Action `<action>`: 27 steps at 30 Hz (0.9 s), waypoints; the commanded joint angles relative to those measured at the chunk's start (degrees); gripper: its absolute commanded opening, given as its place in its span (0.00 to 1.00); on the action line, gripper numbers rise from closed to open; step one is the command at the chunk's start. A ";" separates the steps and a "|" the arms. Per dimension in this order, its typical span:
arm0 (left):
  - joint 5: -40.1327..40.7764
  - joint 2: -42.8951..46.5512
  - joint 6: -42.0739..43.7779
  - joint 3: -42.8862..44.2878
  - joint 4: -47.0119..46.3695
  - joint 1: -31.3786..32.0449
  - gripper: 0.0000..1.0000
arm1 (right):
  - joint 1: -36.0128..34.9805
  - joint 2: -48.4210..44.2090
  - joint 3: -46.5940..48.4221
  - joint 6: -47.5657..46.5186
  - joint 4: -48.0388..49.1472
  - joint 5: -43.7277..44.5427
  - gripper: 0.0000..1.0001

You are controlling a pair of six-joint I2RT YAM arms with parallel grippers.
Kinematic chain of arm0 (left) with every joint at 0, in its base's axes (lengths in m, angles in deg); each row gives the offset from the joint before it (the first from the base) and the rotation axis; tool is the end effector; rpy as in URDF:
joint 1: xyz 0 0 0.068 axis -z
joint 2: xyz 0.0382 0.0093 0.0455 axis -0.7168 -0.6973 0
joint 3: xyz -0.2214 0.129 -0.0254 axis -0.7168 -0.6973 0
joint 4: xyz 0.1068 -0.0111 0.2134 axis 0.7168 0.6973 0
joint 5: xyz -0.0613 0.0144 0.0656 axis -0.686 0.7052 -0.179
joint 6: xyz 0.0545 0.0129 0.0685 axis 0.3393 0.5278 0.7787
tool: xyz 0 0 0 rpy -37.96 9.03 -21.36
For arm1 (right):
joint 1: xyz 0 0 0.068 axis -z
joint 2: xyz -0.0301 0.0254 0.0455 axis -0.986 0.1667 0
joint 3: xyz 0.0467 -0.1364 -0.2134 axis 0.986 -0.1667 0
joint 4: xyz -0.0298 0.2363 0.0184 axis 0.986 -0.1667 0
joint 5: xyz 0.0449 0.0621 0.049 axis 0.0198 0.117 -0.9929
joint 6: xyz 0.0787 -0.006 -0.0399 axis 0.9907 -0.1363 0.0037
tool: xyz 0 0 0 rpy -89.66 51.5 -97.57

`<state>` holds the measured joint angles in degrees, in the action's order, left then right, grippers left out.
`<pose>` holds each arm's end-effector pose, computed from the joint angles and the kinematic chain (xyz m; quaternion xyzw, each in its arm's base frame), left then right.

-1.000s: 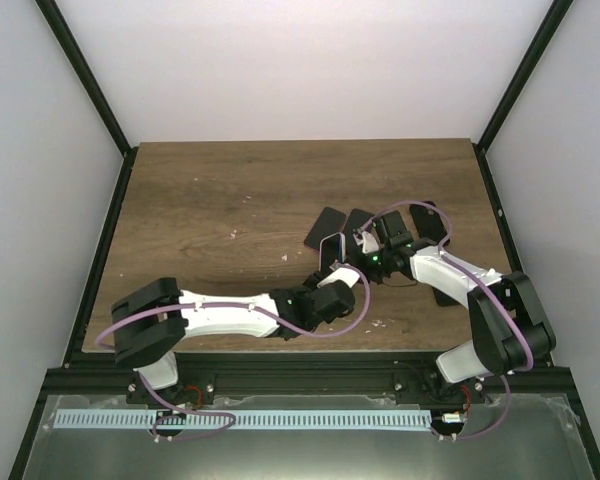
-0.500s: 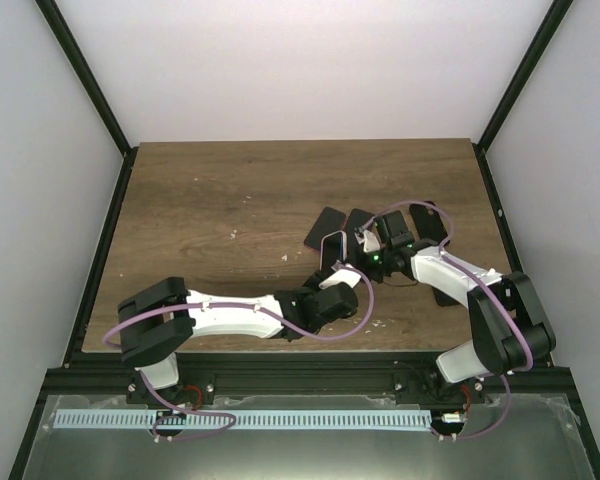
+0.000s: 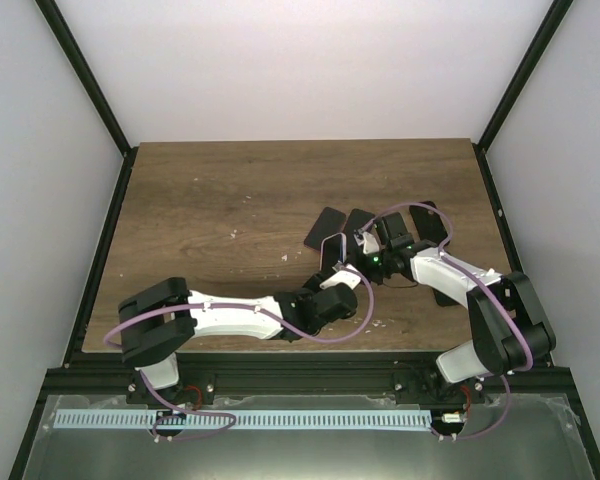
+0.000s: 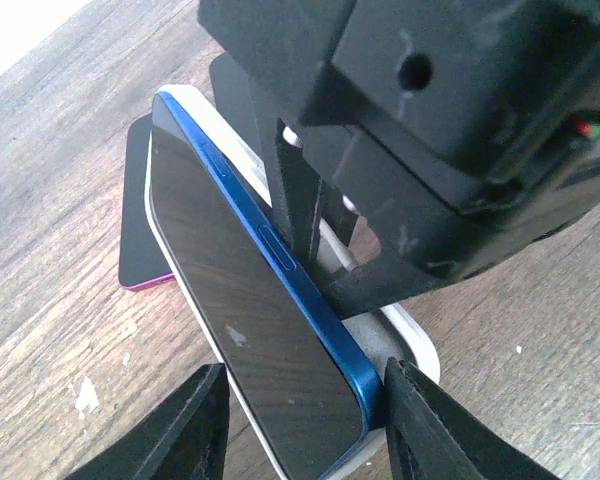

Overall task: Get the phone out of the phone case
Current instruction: Remove the phone case from the phone.

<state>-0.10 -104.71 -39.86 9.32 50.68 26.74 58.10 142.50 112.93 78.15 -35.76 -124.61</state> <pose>0.1532 -0.3270 0.1588 0.3600 0.8088 -0.0060 0.4649 0.2319 0.1455 0.1463 -0.0004 0.9183 0.3857 0.0894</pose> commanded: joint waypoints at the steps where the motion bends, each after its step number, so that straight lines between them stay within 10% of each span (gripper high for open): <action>1: 4.59 -1.64 0.53 1.09 0.22 -0.19 0.43 | 0.12 -1.17 0.49 -0.76 1.57 -2.43 0.01; 18: 14.02 -2.30 6.86 0.25 -2.06 -0.11 0.29 | 0.32 -1.97 4.23 -2.46 -1.34 -3.38 0.01; 27: 15.17 -5.37 8.50 1.94 -2.28 -0.11 0.53 | 1.11 -1.40 4.95 -2.78 -3.38 -4.02 0.01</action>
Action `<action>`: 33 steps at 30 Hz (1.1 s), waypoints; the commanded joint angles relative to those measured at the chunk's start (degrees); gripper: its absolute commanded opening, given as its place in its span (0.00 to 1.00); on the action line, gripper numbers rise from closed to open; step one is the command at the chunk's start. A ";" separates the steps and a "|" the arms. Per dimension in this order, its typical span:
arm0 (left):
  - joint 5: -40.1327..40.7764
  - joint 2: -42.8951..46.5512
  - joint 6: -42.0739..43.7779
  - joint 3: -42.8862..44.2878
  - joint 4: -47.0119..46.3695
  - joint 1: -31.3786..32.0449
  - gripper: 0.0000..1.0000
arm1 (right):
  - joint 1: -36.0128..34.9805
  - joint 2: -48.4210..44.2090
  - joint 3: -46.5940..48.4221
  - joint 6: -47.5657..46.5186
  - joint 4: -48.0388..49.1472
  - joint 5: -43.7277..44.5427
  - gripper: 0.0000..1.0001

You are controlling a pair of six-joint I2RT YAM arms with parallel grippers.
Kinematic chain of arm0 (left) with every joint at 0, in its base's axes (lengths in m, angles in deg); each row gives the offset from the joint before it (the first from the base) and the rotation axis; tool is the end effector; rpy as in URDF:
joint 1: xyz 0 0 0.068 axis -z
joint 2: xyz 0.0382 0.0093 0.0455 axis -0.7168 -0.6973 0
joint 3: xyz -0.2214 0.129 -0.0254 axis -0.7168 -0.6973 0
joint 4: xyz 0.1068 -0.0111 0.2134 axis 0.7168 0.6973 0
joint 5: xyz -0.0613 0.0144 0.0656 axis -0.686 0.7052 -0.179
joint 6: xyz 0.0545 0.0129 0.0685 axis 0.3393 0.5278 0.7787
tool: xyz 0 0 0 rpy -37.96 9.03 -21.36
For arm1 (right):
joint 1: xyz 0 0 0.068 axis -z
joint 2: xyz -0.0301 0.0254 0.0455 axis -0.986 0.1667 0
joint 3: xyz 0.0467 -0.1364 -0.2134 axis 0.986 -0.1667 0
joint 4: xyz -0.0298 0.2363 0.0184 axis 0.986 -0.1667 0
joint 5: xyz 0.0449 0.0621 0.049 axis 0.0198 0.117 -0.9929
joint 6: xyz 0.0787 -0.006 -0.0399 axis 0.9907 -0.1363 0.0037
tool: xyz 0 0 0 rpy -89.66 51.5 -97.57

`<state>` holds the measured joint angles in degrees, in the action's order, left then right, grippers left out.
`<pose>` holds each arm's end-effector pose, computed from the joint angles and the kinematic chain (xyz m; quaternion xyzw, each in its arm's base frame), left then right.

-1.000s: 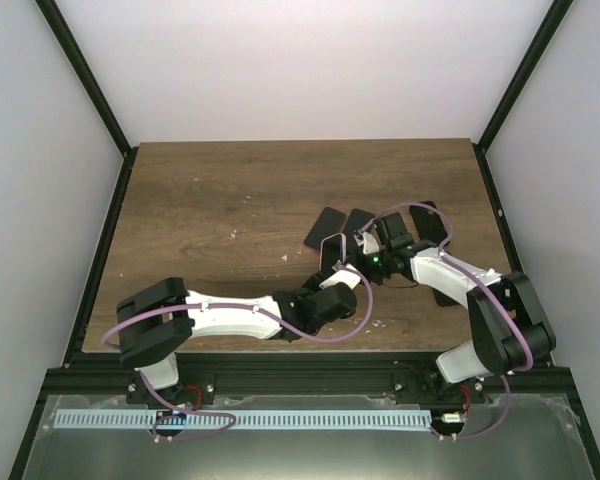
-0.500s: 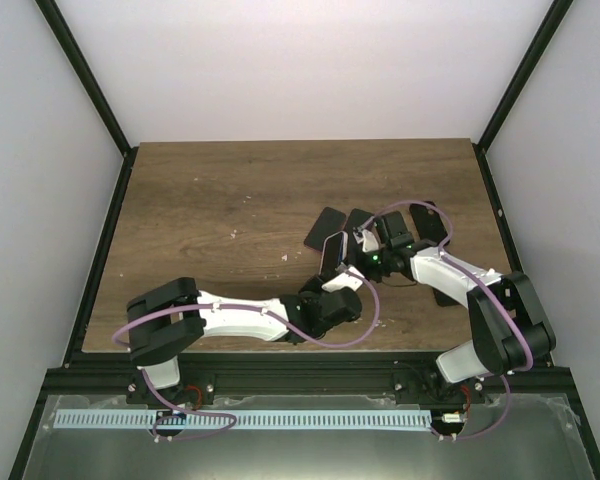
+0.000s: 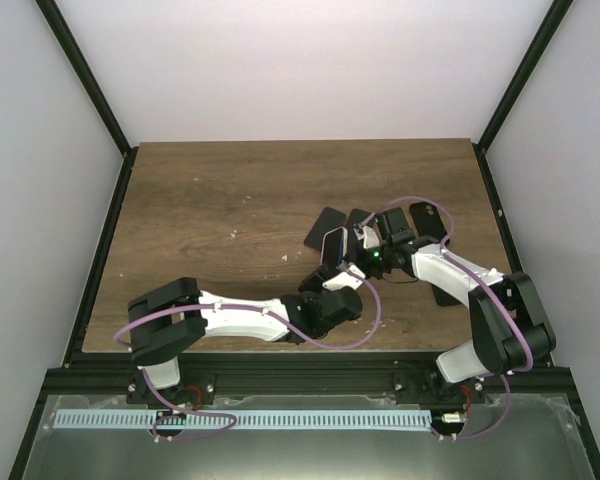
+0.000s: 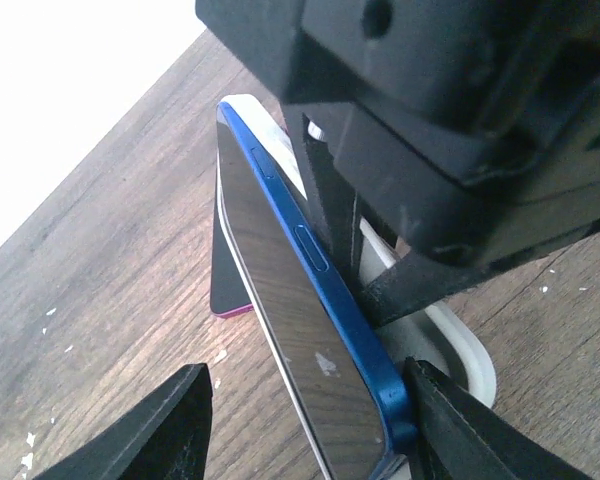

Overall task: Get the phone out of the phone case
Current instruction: Remove the phone case from the phone.

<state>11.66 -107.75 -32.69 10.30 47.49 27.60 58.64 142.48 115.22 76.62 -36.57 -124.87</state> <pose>0.1604 -0.3289 0.1589 0.3610 0.7736 0.0921 0.5125 0.2393 0.1460 0.1568 -0.0132 0.9145 0.3901 0.1064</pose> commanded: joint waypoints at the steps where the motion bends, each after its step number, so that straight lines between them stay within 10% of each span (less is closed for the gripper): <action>1: 3.70 -2.75 1.58 1.06 0.92 -0.96 0.53 | 0.77 -1.13 2.95 -1.30 -3.38 -3.89 0.01; 25: 5.18 -0.52 3.64 0.26 -2.14 -1.55 0.00 | 2.74 -1.02 2.79 -1.73 -5.50 -2.10 0.01; 33: 0.72 5.98 -3.14 -1.92 0.09 -3.39 0.00 | 2.83 -2.20 2.23 -3.88 -6.35 6.40 0.01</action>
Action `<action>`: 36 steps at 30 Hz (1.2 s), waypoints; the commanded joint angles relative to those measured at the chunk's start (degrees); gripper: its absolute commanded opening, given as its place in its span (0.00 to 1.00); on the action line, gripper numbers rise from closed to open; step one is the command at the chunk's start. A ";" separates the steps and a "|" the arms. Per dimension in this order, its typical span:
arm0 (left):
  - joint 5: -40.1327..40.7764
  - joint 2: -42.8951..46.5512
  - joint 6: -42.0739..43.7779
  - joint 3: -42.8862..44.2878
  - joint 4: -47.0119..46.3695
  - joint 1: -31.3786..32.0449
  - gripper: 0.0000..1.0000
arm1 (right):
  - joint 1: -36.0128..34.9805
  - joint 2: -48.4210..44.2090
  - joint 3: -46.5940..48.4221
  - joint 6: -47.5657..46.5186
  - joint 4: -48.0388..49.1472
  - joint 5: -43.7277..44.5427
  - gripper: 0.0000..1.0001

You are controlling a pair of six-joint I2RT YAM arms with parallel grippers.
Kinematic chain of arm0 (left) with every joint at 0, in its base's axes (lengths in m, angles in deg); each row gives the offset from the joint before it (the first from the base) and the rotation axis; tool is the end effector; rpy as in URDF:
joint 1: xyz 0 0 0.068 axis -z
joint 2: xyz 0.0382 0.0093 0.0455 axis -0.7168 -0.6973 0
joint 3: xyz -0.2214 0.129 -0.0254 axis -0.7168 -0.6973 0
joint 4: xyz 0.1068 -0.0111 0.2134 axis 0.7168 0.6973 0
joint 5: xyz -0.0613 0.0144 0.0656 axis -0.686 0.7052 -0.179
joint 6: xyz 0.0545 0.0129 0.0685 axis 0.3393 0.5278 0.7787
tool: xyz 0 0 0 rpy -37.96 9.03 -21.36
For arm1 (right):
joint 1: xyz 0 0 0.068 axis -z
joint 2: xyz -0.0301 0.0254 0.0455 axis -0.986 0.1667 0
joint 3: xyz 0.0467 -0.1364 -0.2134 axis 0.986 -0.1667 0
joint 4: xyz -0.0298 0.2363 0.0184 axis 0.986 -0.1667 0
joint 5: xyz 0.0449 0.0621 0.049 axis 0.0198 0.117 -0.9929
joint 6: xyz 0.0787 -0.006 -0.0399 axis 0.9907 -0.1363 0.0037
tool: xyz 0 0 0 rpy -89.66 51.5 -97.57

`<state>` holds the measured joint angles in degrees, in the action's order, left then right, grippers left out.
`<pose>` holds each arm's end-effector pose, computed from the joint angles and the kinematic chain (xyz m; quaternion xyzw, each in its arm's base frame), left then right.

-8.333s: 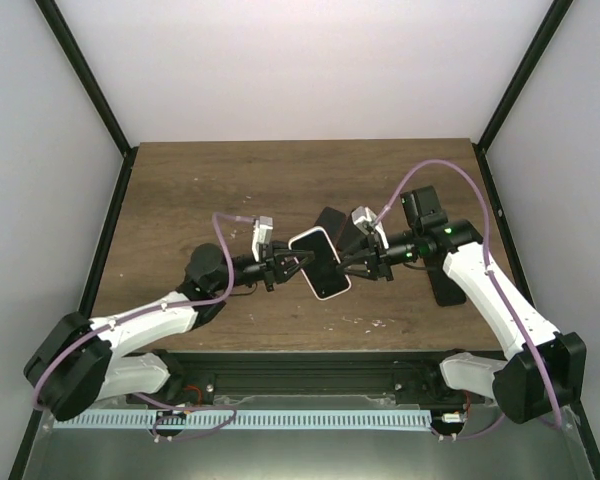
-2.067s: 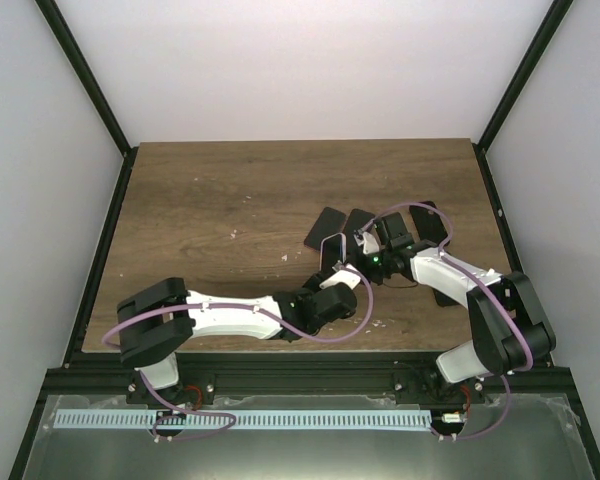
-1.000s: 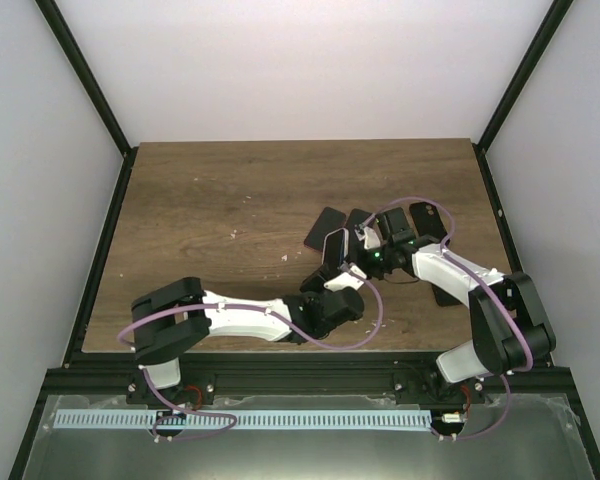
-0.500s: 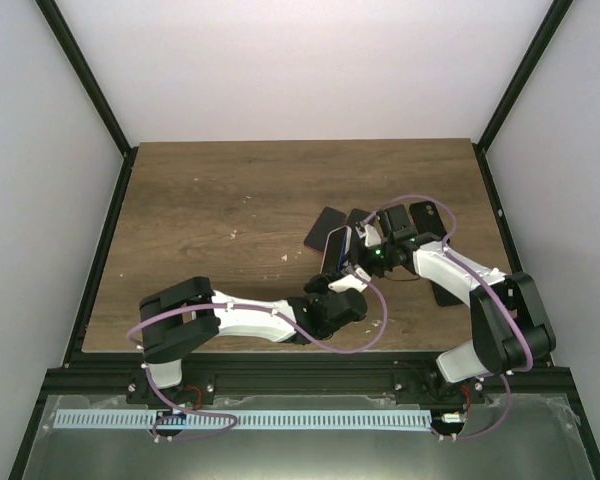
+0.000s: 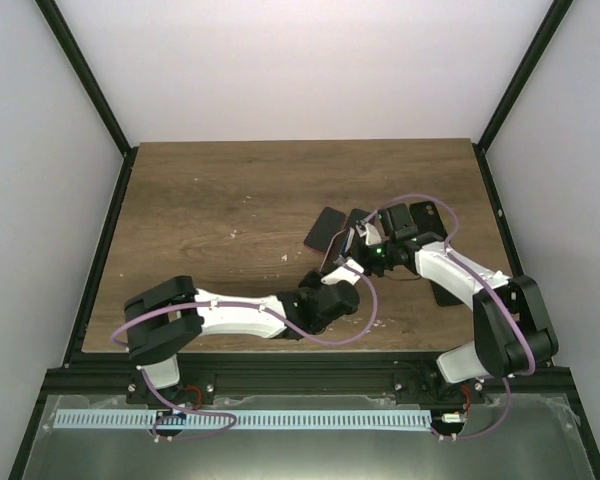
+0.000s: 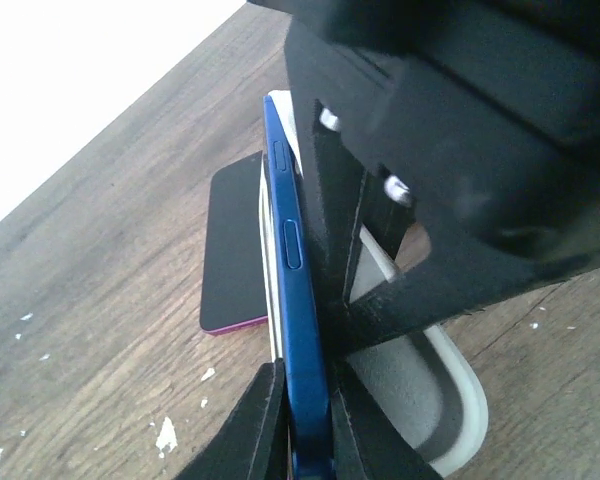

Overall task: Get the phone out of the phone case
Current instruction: Remove the phone case from the phone, then place the phone at the center of the board.

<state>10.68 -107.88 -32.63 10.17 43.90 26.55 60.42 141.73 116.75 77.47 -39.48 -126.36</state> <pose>0.1673 -0.3317 0.1625 0.3436 0.7753 0.0721 0.5249 0.2414 0.1394 0.1651 0.0057 0.9123 0.3975 0.0986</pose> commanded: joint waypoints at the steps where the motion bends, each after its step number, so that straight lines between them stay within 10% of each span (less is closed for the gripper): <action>1: 0.60 7.36 -4.26 -2.57 3.89 -2.62 0.00 | 1.09 -1.67 0.55 -5.15 -3.41 8.77 0.01; 15: -7.44 23.54 -13.31 -13.06 4.22 -4.83 0.00 | 4.01 -3.47 1.16 -6.08 -1.65 12.86 0.01; 24: -8.55 31.20 -14.54 -18.08 9.82 -4.48 0.00 | 17.94 -13.07 1.92 -16.68 4.56 10.27 0.01; 36: -2.57 20.92 -2.68 -11.27 17.99 -0.01 0.00 | 33.68 -19.79 -3.81 -32.62 8.59 -8.57 0.01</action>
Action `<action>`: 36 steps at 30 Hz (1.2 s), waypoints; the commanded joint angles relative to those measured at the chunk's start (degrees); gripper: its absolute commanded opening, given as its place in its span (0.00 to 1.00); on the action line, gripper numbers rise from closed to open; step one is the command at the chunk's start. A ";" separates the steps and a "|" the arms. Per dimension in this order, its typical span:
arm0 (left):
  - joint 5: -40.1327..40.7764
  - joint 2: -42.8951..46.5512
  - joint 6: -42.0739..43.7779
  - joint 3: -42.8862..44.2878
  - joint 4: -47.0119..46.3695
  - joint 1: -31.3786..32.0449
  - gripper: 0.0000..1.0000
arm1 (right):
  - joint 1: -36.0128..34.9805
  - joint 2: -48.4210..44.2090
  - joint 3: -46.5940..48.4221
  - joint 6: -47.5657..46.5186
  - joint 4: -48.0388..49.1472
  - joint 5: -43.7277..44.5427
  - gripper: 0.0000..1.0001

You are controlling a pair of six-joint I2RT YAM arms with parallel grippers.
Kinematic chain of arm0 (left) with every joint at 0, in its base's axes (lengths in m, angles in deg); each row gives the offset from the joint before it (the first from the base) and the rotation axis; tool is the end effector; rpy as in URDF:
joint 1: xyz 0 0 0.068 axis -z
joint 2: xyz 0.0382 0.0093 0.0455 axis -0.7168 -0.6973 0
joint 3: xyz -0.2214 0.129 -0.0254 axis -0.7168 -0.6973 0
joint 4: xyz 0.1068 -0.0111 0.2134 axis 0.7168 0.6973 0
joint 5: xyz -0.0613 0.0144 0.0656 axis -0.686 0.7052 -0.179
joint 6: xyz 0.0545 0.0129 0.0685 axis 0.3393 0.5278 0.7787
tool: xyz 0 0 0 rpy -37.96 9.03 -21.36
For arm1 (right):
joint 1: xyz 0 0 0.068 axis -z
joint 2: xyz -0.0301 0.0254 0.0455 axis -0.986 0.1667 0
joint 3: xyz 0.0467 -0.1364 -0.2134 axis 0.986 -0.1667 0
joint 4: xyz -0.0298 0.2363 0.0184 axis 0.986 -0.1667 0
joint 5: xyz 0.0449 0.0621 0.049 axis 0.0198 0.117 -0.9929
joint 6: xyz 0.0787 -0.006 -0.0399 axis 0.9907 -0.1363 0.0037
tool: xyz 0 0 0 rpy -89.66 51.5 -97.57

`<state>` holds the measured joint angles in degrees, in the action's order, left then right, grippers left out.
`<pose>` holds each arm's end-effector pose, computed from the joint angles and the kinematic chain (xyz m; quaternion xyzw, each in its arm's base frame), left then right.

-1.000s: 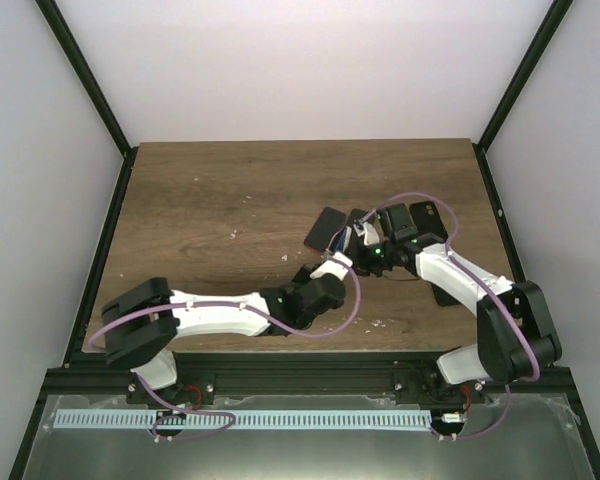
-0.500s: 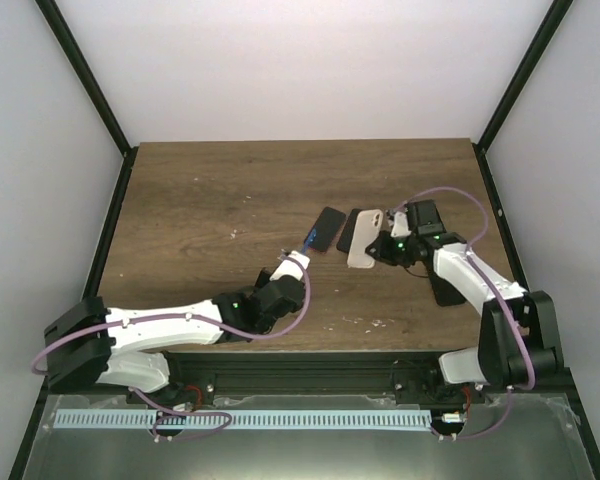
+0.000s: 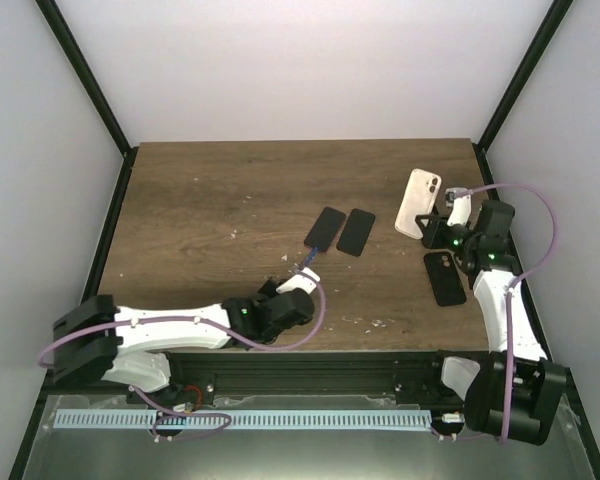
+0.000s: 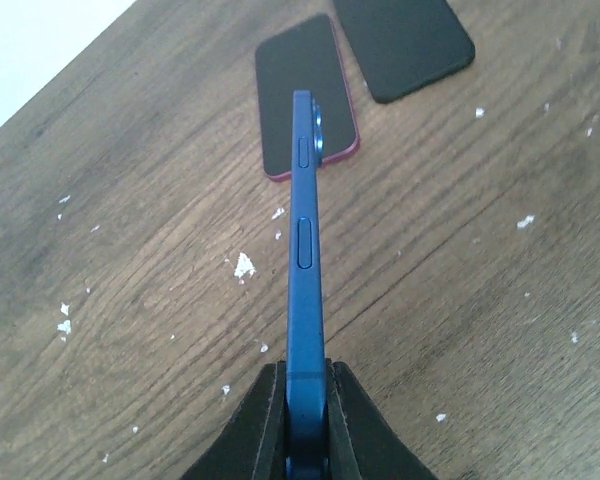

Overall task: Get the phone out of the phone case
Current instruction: Place the phone at the center of the board.

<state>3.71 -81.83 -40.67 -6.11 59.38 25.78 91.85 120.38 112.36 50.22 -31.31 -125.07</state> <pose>0.1336 -0.2365 0.1822 0.3371 0.8129 0.0267 0.4743 0.2484 -0.0022 0.2435 -0.0321 0.8450 0.2506 0.4713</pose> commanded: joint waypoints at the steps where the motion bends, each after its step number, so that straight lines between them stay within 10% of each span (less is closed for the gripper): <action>1: 5.32 -6.90 6.64 5.96 3.31 0.82 0.00 | 2.23 2.08 0.61 -5.69 0.45 -11.05 0.01; 26: 13.68 -27.55 20.47 12.77 2.95 2.39 0.00 | 2.27 5.49 -0.37 -6.22 1.94 -14.94 0.01; 36: 11.69 -30.78 19.23 14.03 3.54 2.65 0.18 | 2.27 7.06 -0.05 -6.11 1.85 -14.85 0.01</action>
<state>17.32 -110.79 -20.58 6.65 61.95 27.95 93.79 127.29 111.31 44.86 -30.67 -138.82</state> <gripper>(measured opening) 0.163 0.062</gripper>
